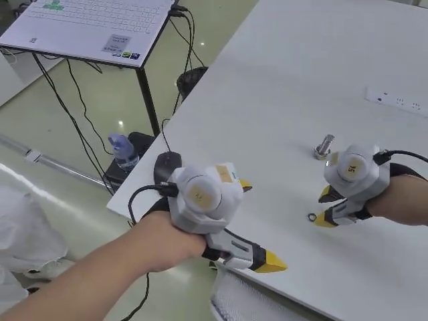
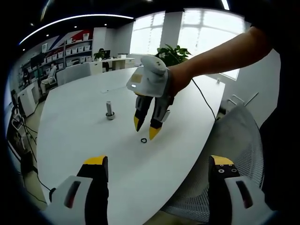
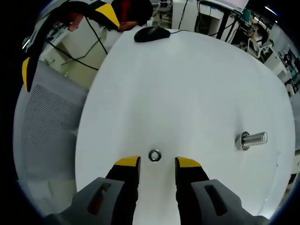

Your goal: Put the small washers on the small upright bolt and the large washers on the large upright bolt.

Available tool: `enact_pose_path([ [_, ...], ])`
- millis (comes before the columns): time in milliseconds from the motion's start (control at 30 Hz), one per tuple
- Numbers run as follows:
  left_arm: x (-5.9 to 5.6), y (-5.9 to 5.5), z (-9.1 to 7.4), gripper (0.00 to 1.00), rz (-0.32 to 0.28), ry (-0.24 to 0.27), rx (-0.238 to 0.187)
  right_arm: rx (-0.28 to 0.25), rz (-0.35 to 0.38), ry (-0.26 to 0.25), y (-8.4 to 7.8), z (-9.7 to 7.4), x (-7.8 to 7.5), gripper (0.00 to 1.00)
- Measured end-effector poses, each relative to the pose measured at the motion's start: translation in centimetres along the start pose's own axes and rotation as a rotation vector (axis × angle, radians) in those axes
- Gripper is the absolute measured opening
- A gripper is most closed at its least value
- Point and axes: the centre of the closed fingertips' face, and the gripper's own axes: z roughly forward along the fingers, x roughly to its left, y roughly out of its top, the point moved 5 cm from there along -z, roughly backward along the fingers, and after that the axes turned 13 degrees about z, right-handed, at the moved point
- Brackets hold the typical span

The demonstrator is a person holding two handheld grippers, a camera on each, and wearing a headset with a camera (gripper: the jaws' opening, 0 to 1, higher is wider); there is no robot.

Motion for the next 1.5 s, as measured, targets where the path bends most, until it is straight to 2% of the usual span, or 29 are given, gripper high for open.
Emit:
enact_pose_path([
  [233, 0.3, 0.0, -0.1, 0.89, 0.006, 0.005, -0.001, 0.027, -0.011, -0.008, -0.4, 1.1, -0.1, 0.31],
  [567, 0.5, -0.7, 0.1, 0.93, 0.034, 0.011, 0.028, 0.039, -0.023, -0.014, -0.3, 1.4, 0.0, 0.29],
  [767, 0.5, -0.7, 0.2, 0.94, 0.037, 0.013, 0.028, 0.046, -0.040, -0.031, -0.2, 1.5, 0.3, 0.28],
  [900, 0.5, -0.7, 0.2, 0.96, 0.037, 0.016, 0.027, 0.048, -0.061, -0.031, -0.2, 1.5, 0.7, 0.24],
  [1033, 0.5, -1.0, 0.3, 0.97, 0.049, 0.017, 0.044, 0.047, -0.061, -0.030, -0.2, 1.7, 0.3, 0.23],
  [1100, 0.4, -0.8, 0.3, 0.97, 0.032, 0.015, 0.032, 0.048, -0.058, -0.030, -0.3, 1.8, 0.3, 0.22],
  [1133, 0.5, -0.5, 0.2, 0.97, 0.009, 0.020, 0.004, 0.050, -0.058, -0.030, -0.3, 1.8, 0.3, 0.22],
  [1333, 0.5, -0.7, 0.1, 0.95, 0.021, 0.023, 0.017, 0.076, -0.068, -0.035, -0.2, 2.2, 0.2, 0.20],
  [1500, 0.5, -0.8, -0.2, 0.94, 0.017, 0.029, 0.016, 0.071, -0.052, -0.047, -0.2, 2.3, 0.0, 0.14],
])
